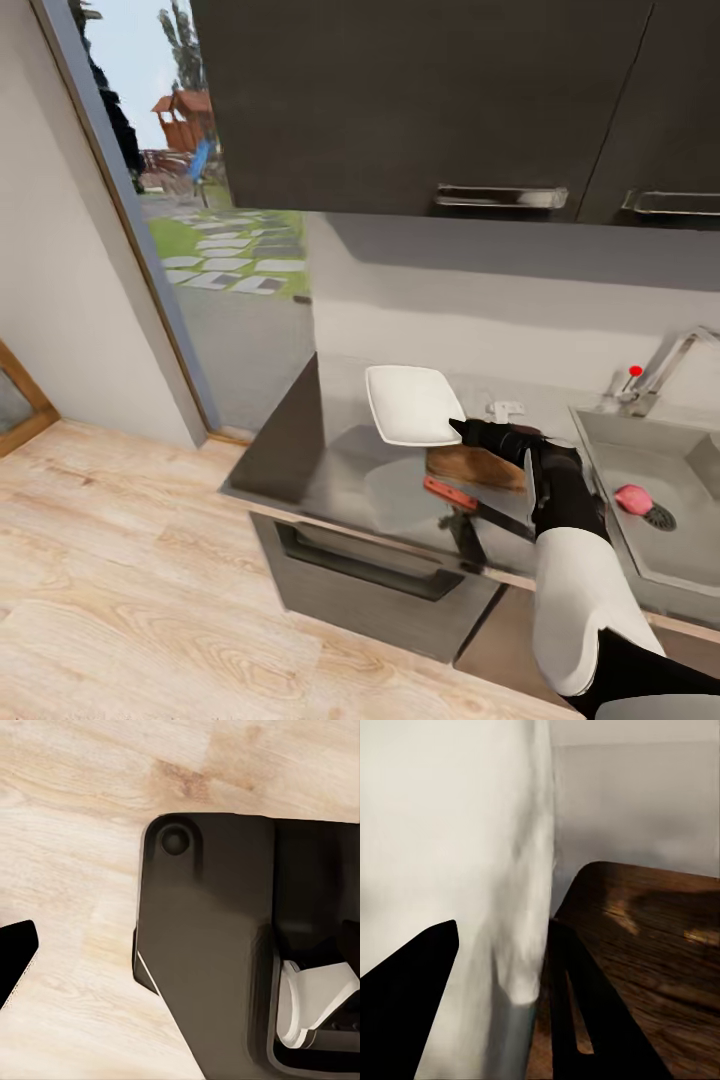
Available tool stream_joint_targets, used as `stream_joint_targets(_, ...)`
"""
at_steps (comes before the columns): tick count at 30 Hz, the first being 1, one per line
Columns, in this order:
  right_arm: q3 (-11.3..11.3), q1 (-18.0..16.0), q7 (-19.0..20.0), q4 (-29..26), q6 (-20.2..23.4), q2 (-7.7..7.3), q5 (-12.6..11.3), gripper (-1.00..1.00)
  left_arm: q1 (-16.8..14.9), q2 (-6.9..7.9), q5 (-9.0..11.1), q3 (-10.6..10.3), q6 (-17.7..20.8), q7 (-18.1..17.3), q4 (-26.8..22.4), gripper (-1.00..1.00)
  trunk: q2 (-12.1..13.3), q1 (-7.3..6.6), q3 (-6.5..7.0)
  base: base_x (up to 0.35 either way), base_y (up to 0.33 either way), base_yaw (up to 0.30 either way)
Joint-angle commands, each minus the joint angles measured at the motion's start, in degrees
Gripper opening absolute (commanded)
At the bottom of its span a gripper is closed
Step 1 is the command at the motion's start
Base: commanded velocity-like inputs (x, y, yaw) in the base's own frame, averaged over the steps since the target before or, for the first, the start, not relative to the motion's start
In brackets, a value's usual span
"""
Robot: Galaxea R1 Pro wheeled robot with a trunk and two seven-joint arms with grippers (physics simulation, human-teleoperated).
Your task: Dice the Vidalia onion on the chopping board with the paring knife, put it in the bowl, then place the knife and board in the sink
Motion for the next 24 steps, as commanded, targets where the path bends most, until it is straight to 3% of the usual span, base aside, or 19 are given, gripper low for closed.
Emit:
stream_joint_targets(1,-0.30,-0.10,0.47,-0.10,0.26,0.10,0.31,-1.00,0.01,-0.02,0.10,0.05,-0.07,0.01,-0.06,1.00,-0.12,0.04,-0.10,0.000,0.314,0.060)
stream_joint_targets(21,-0.16,-0.10,0.44,-0.09,0.29,0.16,0.39,-1.00,0.01,0.06,0.10,0.06,-0.15,0.01,-0.08,1.00,-0.12,0.04,0.49,0.000,0.314,-0.107)
stream_joint_targets(22,-0.15,-0.10,0.41,-0.09,0.29,0.19,0.59,-1.00,0.01,0.06,0.10,0.06,-0.15,0.01,-0.08,1.00,-0.12,0.04,0.49,0.000,0.314,-0.007)
stream_joint_targets(24,-0.02,-0.10,-0.33,-0.09,0.24,0.52,3.80,-1.00,0.01,0.06,0.10,0.06,-0.15,0.01,-0.08,1.00,-0.12,0.04,0.50,0.000,0.314,-0.002)
